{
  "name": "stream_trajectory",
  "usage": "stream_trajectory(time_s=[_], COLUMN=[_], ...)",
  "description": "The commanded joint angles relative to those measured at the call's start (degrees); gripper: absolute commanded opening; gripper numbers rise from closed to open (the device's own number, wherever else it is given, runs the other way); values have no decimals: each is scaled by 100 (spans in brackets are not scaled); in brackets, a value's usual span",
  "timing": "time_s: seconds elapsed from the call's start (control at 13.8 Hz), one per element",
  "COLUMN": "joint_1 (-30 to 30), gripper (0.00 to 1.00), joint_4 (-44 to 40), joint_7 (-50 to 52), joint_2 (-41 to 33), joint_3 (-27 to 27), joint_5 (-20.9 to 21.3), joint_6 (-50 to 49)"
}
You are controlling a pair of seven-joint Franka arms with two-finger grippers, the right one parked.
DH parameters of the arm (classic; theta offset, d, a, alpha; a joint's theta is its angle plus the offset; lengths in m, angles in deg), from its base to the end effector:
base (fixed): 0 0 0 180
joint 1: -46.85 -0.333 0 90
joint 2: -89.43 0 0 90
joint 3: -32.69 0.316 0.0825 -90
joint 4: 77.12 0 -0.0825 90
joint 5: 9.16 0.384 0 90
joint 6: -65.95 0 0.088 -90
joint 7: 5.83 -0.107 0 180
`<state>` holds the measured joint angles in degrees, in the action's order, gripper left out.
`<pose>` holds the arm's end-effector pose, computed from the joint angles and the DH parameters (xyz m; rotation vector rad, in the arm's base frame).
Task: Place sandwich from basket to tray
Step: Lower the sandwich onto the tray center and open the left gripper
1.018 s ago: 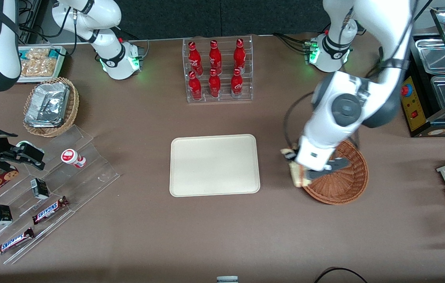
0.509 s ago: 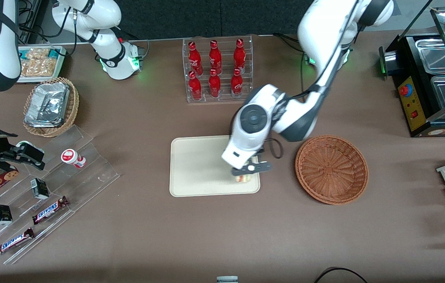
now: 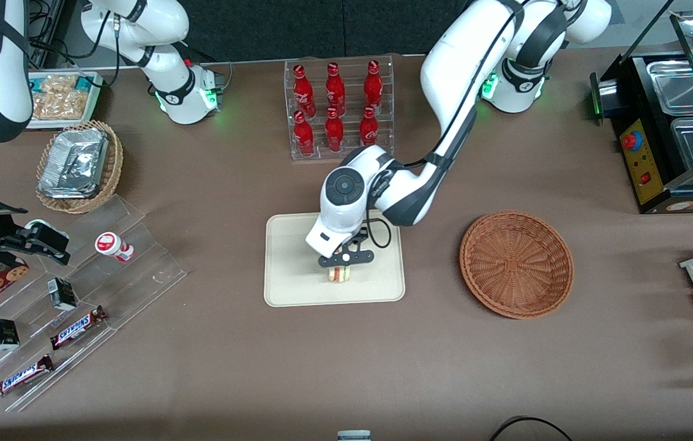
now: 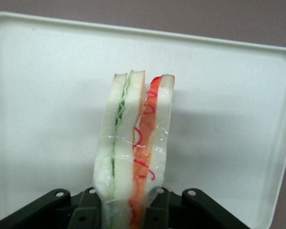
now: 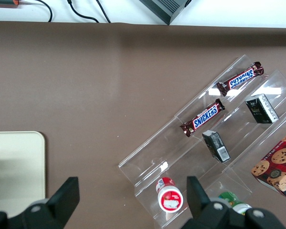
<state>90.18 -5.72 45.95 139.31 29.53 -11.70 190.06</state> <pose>0.5294 -0.5441 0.2429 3.0444 0.2088 -0.0408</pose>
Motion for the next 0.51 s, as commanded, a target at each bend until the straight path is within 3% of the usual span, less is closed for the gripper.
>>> stream_trajectory(time_s=[0.0, 0.15, 0.29, 0.36, 0.44], joint_1=[201, 228, 281, 272, 255], gripper=[22, 34, 53, 86, 100], joint_4=[-381, -381, -381, -381, -381], joint_7=[183, 254, 297, 411, 438], joint_2=[434, 531, 549, 515, 445], joint_3=[105, 114, 114, 114, 105], joint_5=[25, 34, 340, 420, 386], joint_6=[166, 316, 316, 281, 229])
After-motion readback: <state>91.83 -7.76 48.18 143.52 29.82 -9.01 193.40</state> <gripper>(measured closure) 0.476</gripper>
